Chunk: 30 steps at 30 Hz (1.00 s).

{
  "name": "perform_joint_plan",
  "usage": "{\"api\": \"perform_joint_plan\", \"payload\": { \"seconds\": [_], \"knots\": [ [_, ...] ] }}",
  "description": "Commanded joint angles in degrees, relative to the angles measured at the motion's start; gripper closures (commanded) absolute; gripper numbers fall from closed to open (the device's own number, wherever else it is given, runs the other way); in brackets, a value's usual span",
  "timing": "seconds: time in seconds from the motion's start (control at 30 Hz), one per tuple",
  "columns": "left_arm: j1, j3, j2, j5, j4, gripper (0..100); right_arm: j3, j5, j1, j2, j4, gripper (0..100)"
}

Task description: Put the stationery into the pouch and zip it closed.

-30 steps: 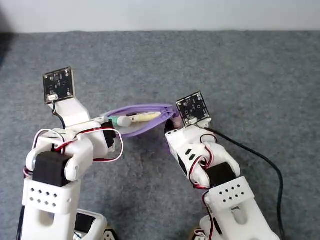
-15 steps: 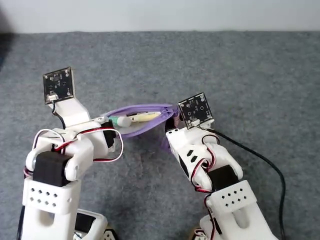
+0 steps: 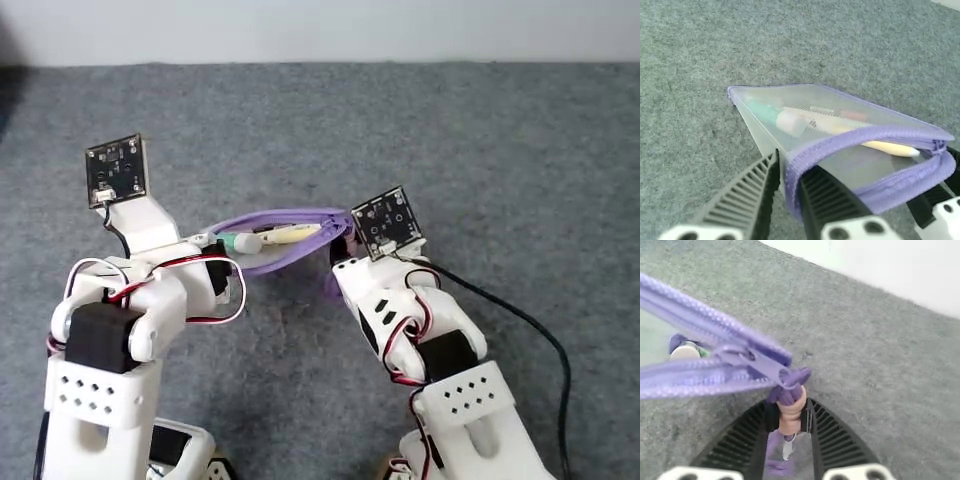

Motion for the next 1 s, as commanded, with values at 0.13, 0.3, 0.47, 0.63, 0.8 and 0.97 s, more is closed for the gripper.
{"api": "perform_joint_plan", "payload": {
  "seconds": [0.13, 0.3, 0.47, 0.63, 0.8, 0.97],
  "knots": [
    [0.3, -5.9, -0.4, 0.3, 7.9, 97, -3.8, 2.2, 4.0, -8.9, 0.7, 99.1],
    [0.3, -10.7, -0.4, 0.3, 15.3, 81, -3.7, 6.3, 4.3, -15.2, 0.7, 99.1],
    [0.3, -16.6, -1.2, 0.3, 15.7, 66, -3.7, 9.7, 4.4, -19.8, 0.7, 99.1],
    [0.2, -22.8, -3.4, 0.4, 15.7, 65, -3.7, 12.4, 4.2, -22.5, 0.6, 99.1],
    [0.4, -25.5, -8.9, -0.5, 15.8, 65, -3.8, 14.4, 4.2, -24.0, 0.0, 99.1],
    [5.8, -23.0, -14.7, -2.2, 15.9, 73, -5.0, 14.6, 2.2, -26.0, 0.1, 99.1]
  ]
}}
